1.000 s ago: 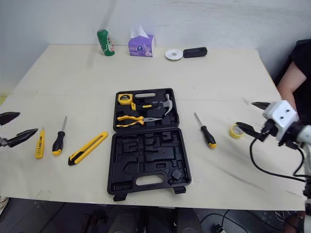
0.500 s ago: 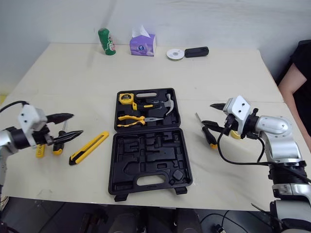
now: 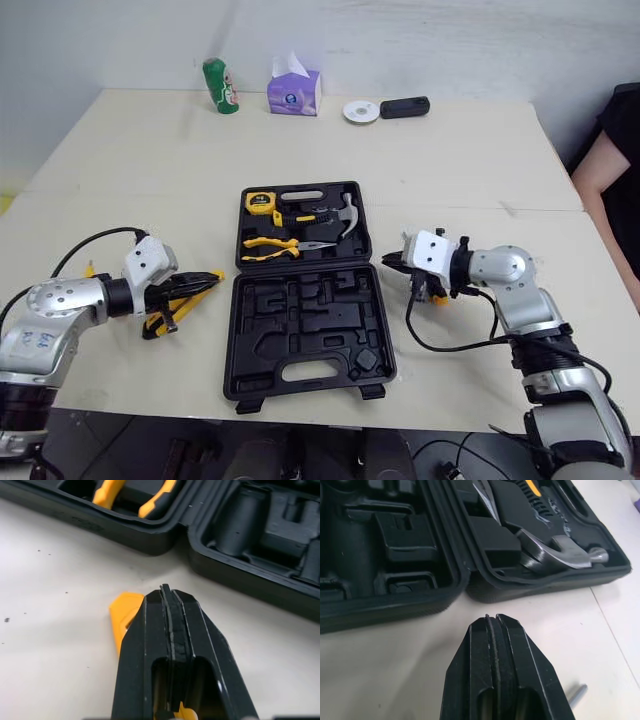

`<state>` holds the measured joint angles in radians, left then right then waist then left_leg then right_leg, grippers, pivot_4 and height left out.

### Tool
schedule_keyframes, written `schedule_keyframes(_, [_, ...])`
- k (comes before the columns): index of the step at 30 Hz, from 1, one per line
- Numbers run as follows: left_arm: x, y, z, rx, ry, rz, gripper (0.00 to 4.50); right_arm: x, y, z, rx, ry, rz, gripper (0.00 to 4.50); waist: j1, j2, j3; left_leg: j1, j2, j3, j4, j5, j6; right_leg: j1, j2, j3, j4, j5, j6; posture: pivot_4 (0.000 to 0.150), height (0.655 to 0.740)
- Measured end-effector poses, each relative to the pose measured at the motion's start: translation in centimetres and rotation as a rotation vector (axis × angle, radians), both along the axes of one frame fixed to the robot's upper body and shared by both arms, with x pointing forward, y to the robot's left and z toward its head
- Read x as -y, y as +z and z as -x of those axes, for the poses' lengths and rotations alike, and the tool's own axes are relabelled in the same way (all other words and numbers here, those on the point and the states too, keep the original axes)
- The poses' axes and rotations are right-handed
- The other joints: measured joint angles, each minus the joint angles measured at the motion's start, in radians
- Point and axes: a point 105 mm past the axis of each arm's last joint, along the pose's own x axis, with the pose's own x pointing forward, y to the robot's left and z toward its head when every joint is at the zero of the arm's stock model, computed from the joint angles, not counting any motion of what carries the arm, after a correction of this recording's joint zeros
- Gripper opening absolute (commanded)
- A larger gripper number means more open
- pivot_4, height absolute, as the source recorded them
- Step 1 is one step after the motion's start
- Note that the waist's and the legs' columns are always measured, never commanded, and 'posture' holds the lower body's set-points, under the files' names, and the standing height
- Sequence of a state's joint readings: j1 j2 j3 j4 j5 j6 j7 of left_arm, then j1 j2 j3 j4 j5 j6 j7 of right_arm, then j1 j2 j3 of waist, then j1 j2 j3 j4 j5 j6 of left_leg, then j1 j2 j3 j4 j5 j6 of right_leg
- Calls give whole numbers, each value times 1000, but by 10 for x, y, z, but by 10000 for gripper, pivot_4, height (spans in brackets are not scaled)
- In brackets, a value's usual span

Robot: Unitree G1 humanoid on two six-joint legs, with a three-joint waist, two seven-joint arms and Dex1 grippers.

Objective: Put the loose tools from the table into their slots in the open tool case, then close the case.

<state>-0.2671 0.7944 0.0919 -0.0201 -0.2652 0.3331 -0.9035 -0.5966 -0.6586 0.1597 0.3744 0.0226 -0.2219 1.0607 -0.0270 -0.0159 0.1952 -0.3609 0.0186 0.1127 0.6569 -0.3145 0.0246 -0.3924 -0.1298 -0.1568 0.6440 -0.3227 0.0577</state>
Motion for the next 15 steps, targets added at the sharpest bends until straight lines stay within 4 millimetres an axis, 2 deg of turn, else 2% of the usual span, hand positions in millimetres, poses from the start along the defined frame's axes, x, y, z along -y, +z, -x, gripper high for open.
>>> schedule_keyframes(3, [6, 0, -6, -2, 8, 14, 715, -2, 0, -4, -9, -14, 9, 0, 0, 0, 0, 0, 0, -1, 0, 0, 0, 0, 0, -1, 0, 0, 0, 1500, 7400])
schedule_keyframes(7, [10, -12, -7, -40, 3, -10, 715, -7, -3, -5, -14, -18, 8, 0, -1, 0, 0, -1, 0, -1, 1, 0, 0, 0, 1, -1, 0, 0, 0, 1500, 7400])
schedule_keyframes(10, [15, -14, -9, -35, 3, 14, 715, -15, -6, -7, -31, -18, -12, 0, -1, 0, 0, -2, 0, -2, 2, 0, 0, 0, 0, -1, 0, 0, 0, 1500, 7400])
schedule_keyframes(15, [21, -17, -10, -33, -5, 26, 715, -15, -8, -7, -43, -21, -5, 0, -1, 0, 0, -7, 0, -5, 5, 0, 0, -2, 1, -4, 0, 0, 1, 1500, 7400])
